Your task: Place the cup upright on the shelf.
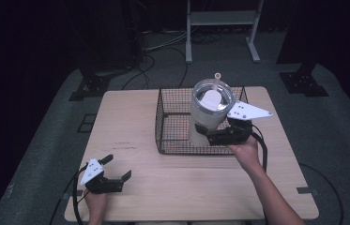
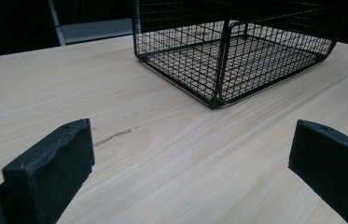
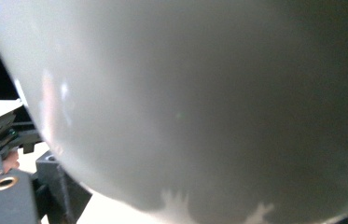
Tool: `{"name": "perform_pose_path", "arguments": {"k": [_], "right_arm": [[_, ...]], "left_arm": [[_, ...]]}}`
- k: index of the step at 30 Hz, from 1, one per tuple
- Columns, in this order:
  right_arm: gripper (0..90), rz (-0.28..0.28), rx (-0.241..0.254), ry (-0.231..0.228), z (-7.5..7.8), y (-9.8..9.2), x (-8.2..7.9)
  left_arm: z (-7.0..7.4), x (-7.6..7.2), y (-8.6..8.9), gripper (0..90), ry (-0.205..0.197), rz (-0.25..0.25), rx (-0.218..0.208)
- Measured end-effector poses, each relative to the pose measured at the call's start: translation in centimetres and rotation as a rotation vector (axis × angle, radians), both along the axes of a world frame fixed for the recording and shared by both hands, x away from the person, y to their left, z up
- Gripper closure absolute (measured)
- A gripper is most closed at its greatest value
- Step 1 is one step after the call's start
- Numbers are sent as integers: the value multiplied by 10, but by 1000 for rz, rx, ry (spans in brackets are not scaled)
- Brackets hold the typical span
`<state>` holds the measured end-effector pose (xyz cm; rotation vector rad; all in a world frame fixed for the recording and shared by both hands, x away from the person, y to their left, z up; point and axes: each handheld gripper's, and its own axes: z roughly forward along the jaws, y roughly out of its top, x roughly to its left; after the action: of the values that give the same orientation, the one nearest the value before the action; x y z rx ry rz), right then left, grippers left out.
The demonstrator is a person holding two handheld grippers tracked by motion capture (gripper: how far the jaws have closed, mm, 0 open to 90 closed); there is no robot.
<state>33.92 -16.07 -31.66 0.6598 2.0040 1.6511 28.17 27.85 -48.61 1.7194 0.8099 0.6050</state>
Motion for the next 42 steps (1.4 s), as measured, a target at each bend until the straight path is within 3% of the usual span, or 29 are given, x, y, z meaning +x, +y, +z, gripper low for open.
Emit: {"name": "perform_pose_path", "arguments": {"k": [8, 10, 20, 32, 42], "right_arm": [[92, -8, -28, 8, 1, 16, 38], [92, -9, -28, 8, 1, 17, 41], [92, -24, -25, 57, -15, 32, 85], [92, -35, -30, 88, -29, 38, 109], [92, 5, -62, 131, -44, 51, 132]], "left_arm": [[0, 0, 0, 0, -1, -2, -5], [0, 0, 0, 0, -2, -3, -6], [0, 0, 1, 0, 0, -5, -4], [0, 0, 1, 0, -2, -7, -8], [0, 0, 1, 0, -7, -8, -10]]}}
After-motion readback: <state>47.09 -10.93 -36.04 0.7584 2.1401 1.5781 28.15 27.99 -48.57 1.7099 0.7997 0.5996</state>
